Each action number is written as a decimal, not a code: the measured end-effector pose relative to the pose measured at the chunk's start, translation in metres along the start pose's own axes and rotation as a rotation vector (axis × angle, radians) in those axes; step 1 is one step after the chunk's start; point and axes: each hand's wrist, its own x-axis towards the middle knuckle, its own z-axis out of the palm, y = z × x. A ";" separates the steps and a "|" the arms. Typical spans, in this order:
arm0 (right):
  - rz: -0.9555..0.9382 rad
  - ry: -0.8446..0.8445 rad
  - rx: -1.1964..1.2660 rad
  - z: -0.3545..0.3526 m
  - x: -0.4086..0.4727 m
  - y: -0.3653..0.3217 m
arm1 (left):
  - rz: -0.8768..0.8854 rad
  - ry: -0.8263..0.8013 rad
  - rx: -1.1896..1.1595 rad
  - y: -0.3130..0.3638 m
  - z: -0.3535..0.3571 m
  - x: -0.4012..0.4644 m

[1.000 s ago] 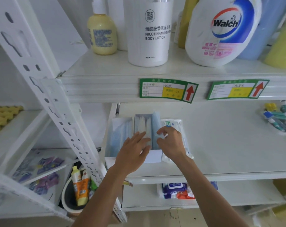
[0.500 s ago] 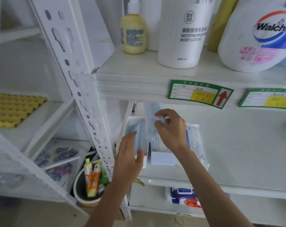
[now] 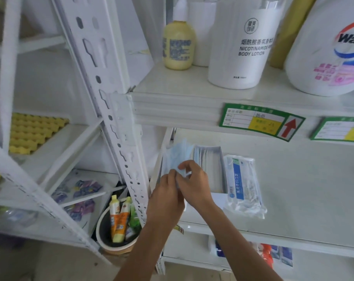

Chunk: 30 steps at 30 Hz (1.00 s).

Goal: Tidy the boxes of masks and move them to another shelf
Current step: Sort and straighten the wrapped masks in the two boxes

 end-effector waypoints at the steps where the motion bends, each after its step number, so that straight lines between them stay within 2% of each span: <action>1: -0.011 -0.020 -0.009 0.000 -0.001 0.001 | -0.004 0.001 0.017 0.002 -0.002 0.000; 3: -0.039 -0.058 0.012 0.000 -0.003 0.002 | -0.037 0.009 0.020 0.004 -0.002 0.002; 7: 0.014 -0.213 0.386 0.001 -0.008 0.000 | -0.099 0.062 -0.006 0.005 -0.005 0.005; 9: 0.063 -0.245 0.456 0.003 -0.007 0.002 | -0.085 0.074 -0.004 0.004 -0.005 0.007; 12: 0.055 -0.271 0.188 0.003 -0.006 -0.001 | -0.099 0.035 0.055 0.003 0.001 0.014; 15: -0.076 -0.252 -0.069 0.002 -0.006 0.001 | -0.001 0.110 0.100 0.002 0.005 0.014; 17: -0.155 -0.235 -0.206 -0.002 -0.007 0.001 | 0.054 0.173 -0.063 0.002 0.002 0.011; 19: -0.220 -0.208 -0.346 -0.007 -0.009 0.002 | 0.082 0.115 -0.138 -0.002 0.001 0.011; 21: -0.285 -0.146 -0.523 -0.010 -0.013 0.006 | 0.113 -0.038 0.044 -0.008 0.003 0.013; 23: -0.320 -0.093 -0.677 -0.015 -0.016 0.012 | 0.028 -0.125 0.206 -0.009 0.007 0.014; 27: -0.328 -0.099 -0.830 -0.021 -0.020 0.025 | -0.102 -0.111 0.190 0.000 0.002 0.013; 30: -0.341 -0.057 -0.871 -0.020 -0.022 0.027 | 0.012 -0.090 0.264 -0.005 0.008 0.016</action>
